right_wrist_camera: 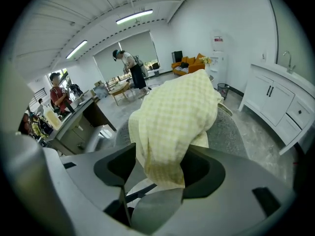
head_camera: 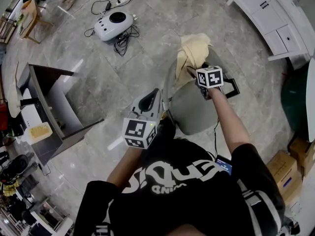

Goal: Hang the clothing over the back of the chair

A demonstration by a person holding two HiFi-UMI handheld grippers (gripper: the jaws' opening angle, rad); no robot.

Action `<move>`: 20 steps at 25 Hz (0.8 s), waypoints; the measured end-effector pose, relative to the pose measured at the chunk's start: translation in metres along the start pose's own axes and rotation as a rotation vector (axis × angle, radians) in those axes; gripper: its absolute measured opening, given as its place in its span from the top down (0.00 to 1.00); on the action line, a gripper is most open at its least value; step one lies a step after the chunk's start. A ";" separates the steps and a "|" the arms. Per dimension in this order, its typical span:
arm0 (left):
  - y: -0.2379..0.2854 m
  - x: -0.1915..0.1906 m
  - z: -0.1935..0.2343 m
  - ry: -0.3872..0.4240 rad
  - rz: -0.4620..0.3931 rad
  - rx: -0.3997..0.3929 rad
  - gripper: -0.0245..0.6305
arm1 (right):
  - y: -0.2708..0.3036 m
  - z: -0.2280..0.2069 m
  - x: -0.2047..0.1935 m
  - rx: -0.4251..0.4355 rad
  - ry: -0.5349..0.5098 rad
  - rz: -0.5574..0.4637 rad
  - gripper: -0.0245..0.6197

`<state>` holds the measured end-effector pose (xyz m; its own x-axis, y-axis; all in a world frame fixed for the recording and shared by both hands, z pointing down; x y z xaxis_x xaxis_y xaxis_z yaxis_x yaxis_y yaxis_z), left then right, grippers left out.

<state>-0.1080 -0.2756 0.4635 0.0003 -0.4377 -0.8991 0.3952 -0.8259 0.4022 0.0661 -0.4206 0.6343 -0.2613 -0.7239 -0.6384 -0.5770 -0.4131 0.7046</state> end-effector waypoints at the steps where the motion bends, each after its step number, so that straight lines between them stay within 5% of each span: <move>1: -0.001 -0.001 -0.001 0.001 0.000 -0.002 0.94 | -0.002 0.001 -0.003 -0.003 0.006 -0.005 0.58; 20: -0.027 -0.001 -0.043 0.020 -0.039 -0.030 0.94 | -0.088 0.044 -0.019 -0.065 -0.031 -0.206 0.59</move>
<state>-0.0792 -0.2378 0.4462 0.0028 -0.3980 -0.9174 0.4223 -0.8311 0.3618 0.0875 -0.3459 0.5708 -0.1676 -0.6036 -0.7795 -0.5698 -0.5859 0.5762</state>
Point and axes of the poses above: the fingertips, and each gripper's own axes: y forward along the fingers, z to its left, x out of its top, the point moved 2 cm from there along -y, backward along the fingers, and after that the axes turned 7 degrees about x, right-handed, at the moved point
